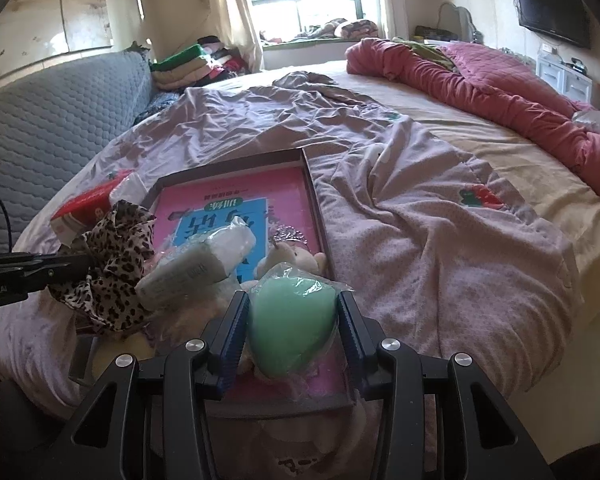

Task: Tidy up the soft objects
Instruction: 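Carry the scrunchie and sponge over the pink tray, then lower scrunchie and sponge into the tray and open both tools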

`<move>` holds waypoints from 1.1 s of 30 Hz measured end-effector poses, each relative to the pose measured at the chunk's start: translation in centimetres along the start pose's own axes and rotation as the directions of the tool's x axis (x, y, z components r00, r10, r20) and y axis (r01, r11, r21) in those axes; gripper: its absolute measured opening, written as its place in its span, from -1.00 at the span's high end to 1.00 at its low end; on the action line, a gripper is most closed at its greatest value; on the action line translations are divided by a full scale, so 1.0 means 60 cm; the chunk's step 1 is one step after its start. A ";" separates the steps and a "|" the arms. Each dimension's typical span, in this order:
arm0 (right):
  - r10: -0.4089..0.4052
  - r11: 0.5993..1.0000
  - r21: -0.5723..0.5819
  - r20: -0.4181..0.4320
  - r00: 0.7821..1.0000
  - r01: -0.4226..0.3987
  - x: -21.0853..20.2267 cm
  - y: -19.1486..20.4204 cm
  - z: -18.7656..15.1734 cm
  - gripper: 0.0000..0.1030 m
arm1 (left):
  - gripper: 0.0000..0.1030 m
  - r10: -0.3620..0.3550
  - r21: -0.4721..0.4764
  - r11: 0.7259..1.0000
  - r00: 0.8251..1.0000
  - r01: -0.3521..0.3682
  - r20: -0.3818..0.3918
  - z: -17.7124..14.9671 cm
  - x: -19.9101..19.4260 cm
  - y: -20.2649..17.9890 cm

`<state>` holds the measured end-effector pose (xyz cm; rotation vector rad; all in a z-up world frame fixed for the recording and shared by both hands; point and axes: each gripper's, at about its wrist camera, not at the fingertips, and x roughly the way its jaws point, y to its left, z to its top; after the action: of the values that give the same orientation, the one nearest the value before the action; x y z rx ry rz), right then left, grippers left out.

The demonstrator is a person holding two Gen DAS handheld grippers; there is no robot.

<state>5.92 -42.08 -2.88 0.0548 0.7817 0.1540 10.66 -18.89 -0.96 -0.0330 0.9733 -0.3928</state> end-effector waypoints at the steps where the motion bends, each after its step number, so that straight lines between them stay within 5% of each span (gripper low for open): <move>1: 0.000 1.000 -0.005 -0.001 1.000 0.000 0.003 0.001 -0.001 0.11 | 0.79 0.000 0.002 1.000 1.000 0.000 -0.002 0.000 0.001 0.000; 33: 0.078 0.996 -0.030 -0.038 0.996 -0.079 -0.002 -0.011 -0.015 -0.06 | 0.78 -0.012 0.014 1.000 1.000 0.012 -0.004 -0.005 0.000 -0.002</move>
<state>5.30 -42.76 -3.52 0.0528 0.8136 0.2427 10.36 -18.95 -1.13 -0.0248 0.9741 -0.4107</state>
